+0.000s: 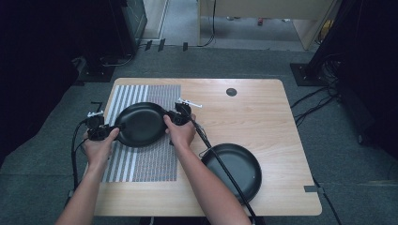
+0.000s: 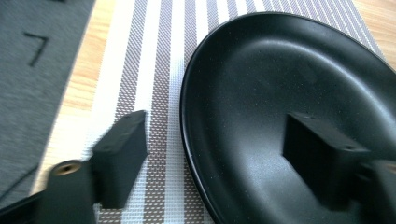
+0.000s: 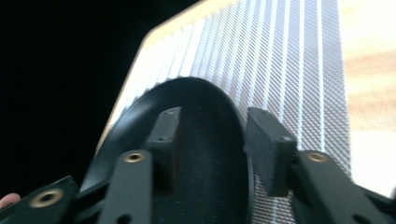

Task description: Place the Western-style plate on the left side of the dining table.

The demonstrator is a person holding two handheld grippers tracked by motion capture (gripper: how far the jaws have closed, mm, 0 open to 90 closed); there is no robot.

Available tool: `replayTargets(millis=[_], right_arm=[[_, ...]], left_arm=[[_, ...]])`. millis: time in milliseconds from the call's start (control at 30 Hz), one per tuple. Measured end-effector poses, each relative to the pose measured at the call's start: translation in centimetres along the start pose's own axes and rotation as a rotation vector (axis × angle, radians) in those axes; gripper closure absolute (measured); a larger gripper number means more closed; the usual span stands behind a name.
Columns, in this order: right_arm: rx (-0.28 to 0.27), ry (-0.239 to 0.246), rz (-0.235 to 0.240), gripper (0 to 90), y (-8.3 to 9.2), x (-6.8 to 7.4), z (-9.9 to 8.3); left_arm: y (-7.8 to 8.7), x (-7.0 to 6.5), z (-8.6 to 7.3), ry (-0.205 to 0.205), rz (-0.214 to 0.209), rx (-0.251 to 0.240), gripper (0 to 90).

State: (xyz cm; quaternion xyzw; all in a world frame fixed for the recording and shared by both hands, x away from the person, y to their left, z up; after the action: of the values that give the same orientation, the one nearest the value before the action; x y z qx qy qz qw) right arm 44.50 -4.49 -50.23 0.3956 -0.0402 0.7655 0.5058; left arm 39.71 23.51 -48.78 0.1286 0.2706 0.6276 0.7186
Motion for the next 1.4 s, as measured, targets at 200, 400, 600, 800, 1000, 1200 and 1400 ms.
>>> replayTargets(millis=[200,400,600,800,1000,1200,1400], right_arm=[[-0.051,0.15,0.018,44.7,2.0,1.9,1.2],[-0.036,0.268,0.064,31.4,5.5,3.4,2.4],[0.004,0.347,0.066,24.7,8.8,3.2,2.5],[0.022,0.35,0.108,23.3,11.9,2.6,2.6],[0.01,0.373,0.129,23.2,15.2,1.8,2.9],[-0.036,0.446,0.07,22.4,18.8,0.0,3.4],[-0.063,0.445,0.04,22.4,22.0,-2.8,4.2]], left_arm=[[2.0,-1.0,0.8,-0.029,-0.038,-0.055,13.6],[4.6,-2.3,1.1,-0.067,-0.055,-0.112,11.7],[6.5,-3.8,0.5,-0.089,-0.102,-0.128,8.6],[8.4,-4.7,-0.4,-0.103,-0.153,-0.131,3.6],[9.9,-4.6,-1.6,-0.103,-0.125,-0.134,3.7],[11.3,-5.1,-3.3,-0.122,-0.141,-0.094,3.6],[12.7,-5.4,-4.7,-0.152,-0.133,-0.109,3.6]])
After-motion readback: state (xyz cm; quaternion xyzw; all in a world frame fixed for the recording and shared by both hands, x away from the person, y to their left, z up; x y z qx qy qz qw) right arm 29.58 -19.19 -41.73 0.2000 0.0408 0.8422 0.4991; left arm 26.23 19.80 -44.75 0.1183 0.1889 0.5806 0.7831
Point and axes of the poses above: each handheld gripper's, and its own axes: y roughly backward along the jaws, z roughly out of its top, x roughly to its left, the point moved 1 cm from there along -y, roughly forward along the jaws, and after that the axes turned 12 degrees about -x, right-handed, at the moved point
